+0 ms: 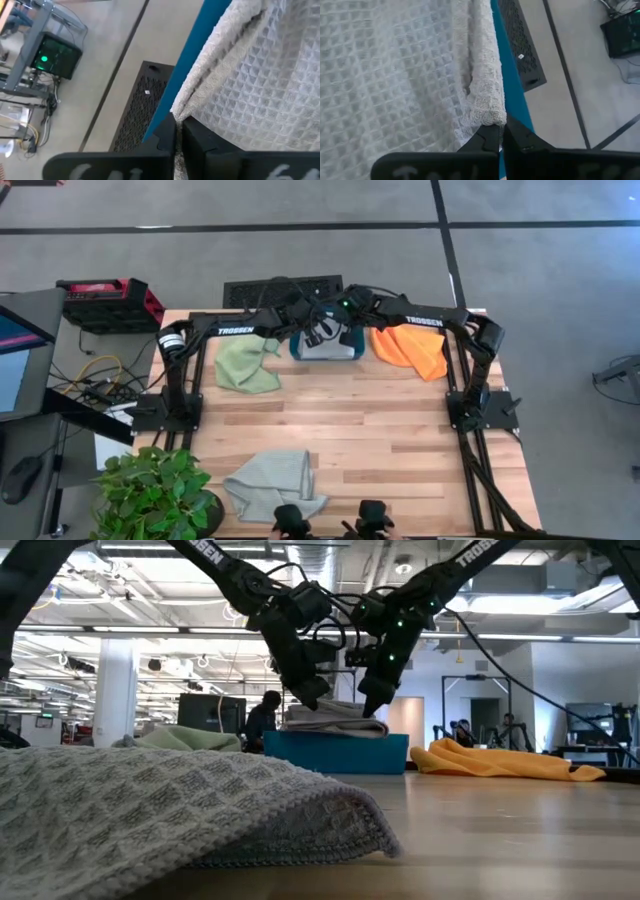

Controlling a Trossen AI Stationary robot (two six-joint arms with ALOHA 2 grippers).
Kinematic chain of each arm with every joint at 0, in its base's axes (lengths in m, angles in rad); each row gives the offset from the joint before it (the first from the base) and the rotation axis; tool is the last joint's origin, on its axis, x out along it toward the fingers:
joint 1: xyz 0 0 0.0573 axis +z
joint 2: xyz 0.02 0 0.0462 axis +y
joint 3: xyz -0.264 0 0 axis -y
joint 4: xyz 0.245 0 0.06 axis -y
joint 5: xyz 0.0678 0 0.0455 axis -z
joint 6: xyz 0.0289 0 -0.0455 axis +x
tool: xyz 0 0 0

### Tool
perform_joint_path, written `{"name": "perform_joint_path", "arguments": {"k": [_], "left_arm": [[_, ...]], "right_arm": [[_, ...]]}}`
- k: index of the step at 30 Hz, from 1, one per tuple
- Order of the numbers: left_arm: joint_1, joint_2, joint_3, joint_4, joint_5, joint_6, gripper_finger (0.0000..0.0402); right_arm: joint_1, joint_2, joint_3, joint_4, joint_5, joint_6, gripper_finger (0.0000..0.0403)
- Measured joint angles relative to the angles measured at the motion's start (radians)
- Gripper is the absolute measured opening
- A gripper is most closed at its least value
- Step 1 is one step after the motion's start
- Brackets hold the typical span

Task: Fold microfiber towels
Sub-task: Put the folded gray towel into the blue bin

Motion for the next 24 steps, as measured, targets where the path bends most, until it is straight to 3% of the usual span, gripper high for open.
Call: {"name": "perform_joint_path", "arguments": {"k": [7,19,24], "left_arm": [[0.014,0.000,-0.001,0.000,0.004,0.000,0.0039],[0.045,0.000,-0.002,-0.012,0.023,-0.001,0.0029],[0.043,0.000,-0.002,-0.010,0.083,0.021,0.0041]], "right_arm": [[-0.021,-0.002,-0.002,0.010,0.011,0.000,0.0021],[-0.053,-0.002,-0.002,0.014,0.001,0.000,0.0029],[-0.058,-0.002,-0.002,0.025,-0.004,0.000,0.0037]]}}
